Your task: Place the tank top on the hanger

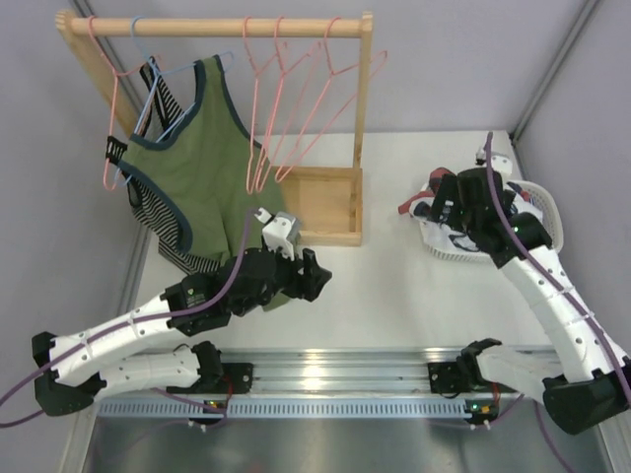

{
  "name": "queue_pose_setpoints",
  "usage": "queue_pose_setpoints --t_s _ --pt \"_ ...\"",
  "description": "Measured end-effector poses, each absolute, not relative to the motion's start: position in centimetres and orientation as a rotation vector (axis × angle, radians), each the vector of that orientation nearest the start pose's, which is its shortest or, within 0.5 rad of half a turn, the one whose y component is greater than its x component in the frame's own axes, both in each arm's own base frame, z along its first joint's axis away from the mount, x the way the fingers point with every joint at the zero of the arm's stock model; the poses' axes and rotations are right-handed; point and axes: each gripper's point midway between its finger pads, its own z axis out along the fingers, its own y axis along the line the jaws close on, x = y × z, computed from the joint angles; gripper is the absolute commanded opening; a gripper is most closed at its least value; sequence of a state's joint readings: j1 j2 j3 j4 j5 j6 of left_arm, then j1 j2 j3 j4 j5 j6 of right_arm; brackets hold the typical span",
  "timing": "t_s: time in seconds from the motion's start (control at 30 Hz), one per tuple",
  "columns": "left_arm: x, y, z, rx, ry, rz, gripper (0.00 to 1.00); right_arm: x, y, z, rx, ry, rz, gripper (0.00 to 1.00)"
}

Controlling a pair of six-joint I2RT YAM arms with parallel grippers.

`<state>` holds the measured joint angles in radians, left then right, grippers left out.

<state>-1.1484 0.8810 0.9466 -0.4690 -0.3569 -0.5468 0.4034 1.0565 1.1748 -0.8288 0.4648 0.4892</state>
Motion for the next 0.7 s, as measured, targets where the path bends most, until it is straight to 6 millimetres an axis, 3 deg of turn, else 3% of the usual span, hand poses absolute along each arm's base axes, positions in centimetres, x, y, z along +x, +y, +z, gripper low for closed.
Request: queue_pose_setpoints --t_s 0.1,0.2,0.23,0.43,0.7 --pt "16.2 -26.1 26.4 0.376 1.995 -0.752 0.73 30.2 4.0 25.4 0.391 2.165 -0.024 0.99" --pt "16.1 -26.1 26.7 0.384 1.991 -0.756 0.73 31.8 3.6 24.5 0.404 2.189 -0.006 0.93" --pt "16.1 -26.1 26.7 0.385 1.989 -0.757 0.73 32.3 3.9 23.9 0.392 2.209 0.007 0.87" --pt "15.7 -25.6 27.3 0.384 1.976 -0.776 0.73 34.7 6.6 21.0 0.274 2.300 0.111 0.77" --pt "15.6 -25.1 27.8 0.371 1.967 -0.789 0.73 36.4 8.2 16.5 0.227 2.410 0.101 0.73"
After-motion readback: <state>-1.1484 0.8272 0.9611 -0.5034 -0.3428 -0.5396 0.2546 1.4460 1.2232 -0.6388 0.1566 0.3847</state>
